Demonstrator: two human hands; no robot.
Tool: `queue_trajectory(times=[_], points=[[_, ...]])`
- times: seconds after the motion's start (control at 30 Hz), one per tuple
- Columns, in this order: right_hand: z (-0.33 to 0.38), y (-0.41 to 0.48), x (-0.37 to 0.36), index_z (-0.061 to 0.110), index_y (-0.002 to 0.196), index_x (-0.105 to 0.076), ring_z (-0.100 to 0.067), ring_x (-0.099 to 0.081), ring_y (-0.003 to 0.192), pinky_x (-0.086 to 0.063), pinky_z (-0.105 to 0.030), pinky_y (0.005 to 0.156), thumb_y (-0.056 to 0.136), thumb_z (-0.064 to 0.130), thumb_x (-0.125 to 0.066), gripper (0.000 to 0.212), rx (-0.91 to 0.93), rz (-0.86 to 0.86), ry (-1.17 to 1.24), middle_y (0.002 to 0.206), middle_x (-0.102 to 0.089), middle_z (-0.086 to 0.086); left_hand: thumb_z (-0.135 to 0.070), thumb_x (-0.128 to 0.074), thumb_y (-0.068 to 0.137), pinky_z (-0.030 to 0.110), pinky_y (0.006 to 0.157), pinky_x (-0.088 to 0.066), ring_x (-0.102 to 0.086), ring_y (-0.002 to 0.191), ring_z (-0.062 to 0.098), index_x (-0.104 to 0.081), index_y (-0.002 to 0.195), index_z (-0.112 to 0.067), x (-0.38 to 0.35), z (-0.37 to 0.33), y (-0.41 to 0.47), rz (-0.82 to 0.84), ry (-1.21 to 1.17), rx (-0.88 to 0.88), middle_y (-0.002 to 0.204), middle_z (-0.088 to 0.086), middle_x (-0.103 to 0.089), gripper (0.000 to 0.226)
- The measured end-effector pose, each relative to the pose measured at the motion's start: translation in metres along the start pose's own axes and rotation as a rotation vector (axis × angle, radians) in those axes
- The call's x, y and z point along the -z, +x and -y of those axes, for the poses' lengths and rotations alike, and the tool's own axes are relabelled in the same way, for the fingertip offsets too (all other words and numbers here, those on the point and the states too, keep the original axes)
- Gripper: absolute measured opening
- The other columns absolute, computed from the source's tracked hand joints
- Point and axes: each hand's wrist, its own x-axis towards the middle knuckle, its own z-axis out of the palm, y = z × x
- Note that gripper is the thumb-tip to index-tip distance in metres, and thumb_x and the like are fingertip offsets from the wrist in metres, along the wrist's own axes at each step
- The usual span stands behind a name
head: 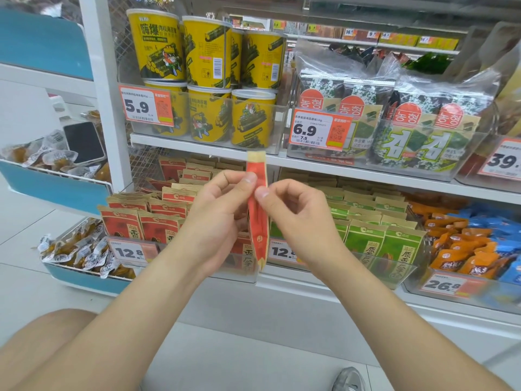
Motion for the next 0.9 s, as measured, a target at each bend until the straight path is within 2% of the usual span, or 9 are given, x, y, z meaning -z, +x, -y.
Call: queue_trajectory(times=[0.07,0.13,0.27,0.33,0.43,0.53,0.7,0.83,0.9], points=[[-0.002,-0.002,-0.001,0.019,0.099,-0.07,-0.024,-0.072,0.095,-0.059,-0.042,0.089,0.092,0.027,-0.083,0.016,0.051,0.083,-0.195,0.101,-0.076,-0.004,-0.027,-0.063,0.105,0.035,0.069,-0.05,-0.064,0.074,0.017,-0.063,0.098,-0.019,0.001,-0.002,0.003,-0.1,-0.06,-0.028,0.089,0.005,-0.068,0.01],[-0.004,-0.004,-0.003,0.027,0.104,-0.064,-0.022,-0.075,0.1,-0.06,-0.037,0.088,0.09,0.028,-0.084,0.024,-0.013,0.188,-0.205,0.115,-0.072,0.001,-0.03,-0.06,0.108,0.036,0.069,-0.052,-0.064,0.074,0.018,-0.061,0.104,-0.018,0.005,-0.006,0.005,-0.162,-0.115,-0.035,0.088,0.006,-0.067,0.013],[-0.002,-0.004,-0.005,0.009,0.109,-0.061,-0.022,-0.079,0.081,-0.059,-0.028,0.071,0.096,0.018,-0.081,0.026,-0.055,0.179,-0.026,0.115,-0.073,-0.009,-0.026,-0.063,0.107,0.041,0.077,-0.056,-0.068,0.084,0.023,-0.064,0.115,-0.013,0.011,-0.01,0.007,-0.16,-0.129,-0.05,0.097,0.011,-0.071,0.016],[0.0,-0.002,-0.005,0.003,0.104,-0.062,-0.016,-0.076,0.076,-0.06,-0.031,0.07,0.099,0.018,-0.077,0.022,-0.007,0.094,0.01,0.099,-0.077,-0.009,-0.014,-0.066,0.103,0.041,0.08,-0.059,-0.071,0.098,0.024,-0.066,0.129,-0.008,0.014,-0.012,0.005,-0.059,-0.051,-0.057,0.121,0.015,-0.072,0.026],[-0.001,0.002,-0.003,0.002,0.104,-0.065,-0.021,-0.074,0.083,-0.064,-0.053,0.083,0.104,0.023,-0.071,0.021,0.029,0.016,0.035,0.094,-0.079,-0.011,-0.004,-0.067,0.1,0.037,0.088,-0.061,-0.073,0.118,0.022,-0.064,0.145,-0.018,0.018,-0.016,0.002,0.146,0.085,-0.069,0.142,0.004,-0.07,0.047],[-0.002,0.002,-0.001,0.005,0.105,-0.067,-0.02,-0.075,0.088,-0.062,-0.054,0.091,0.107,0.024,-0.067,0.02,0.038,0.013,0.012,0.096,-0.08,-0.01,-0.002,-0.067,0.101,0.038,0.096,-0.062,-0.069,0.129,0.019,-0.058,0.152,-0.024,0.025,-0.019,0.002,0.225,0.27,-0.152,0.147,-0.006,-0.067,0.056],[-0.007,0.0,-0.004,0.007,0.101,-0.067,-0.014,-0.076,0.087,-0.062,-0.042,0.085,0.107,0.022,-0.066,0.016,0.035,-0.01,-0.046,0.092,-0.081,-0.004,-0.003,-0.063,0.105,0.041,0.108,-0.057,-0.053,0.146,0.01,-0.049,0.16,-0.024,0.035,-0.019,0.005,0.294,0.474,-0.237,0.157,-0.012,-0.058,0.06],[-0.008,-0.001,-0.005,0.008,0.1,-0.066,-0.025,-0.078,0.093,-0.062,-0.058,0.09,0.107,0.021,-0.066,0.015,0.039,0.003,-0.046,0.094,-0.081,-0.005,-0.001,-0.061,0.107,0.041,0.106,-0.058,-0.055,0.144,0.011,-0.047,0.161,-0.024,0.038,-0.019,0.005,0.316,0.505,-0.239,0.158,-0.014,-0.056,0.061],[-0.007,-0.001,-0.005,0.008,0.1,-0.067,-0.026,-0.078,0.094,-0.061,-0.06,0.091,0.107,0.021,-0.067,0.015,0.033,0.012,-0.04,0.095,-0.081,-0.005,-0.003,-0.062,0.106,0.041,0.102,-0.06,-0.054,0.146,0.012,-0.048,0.16,-0.026,0.04,-0.019,0.005,0.306,0.505,-0.236,0.156,-0.013,-0.057,0.06]])
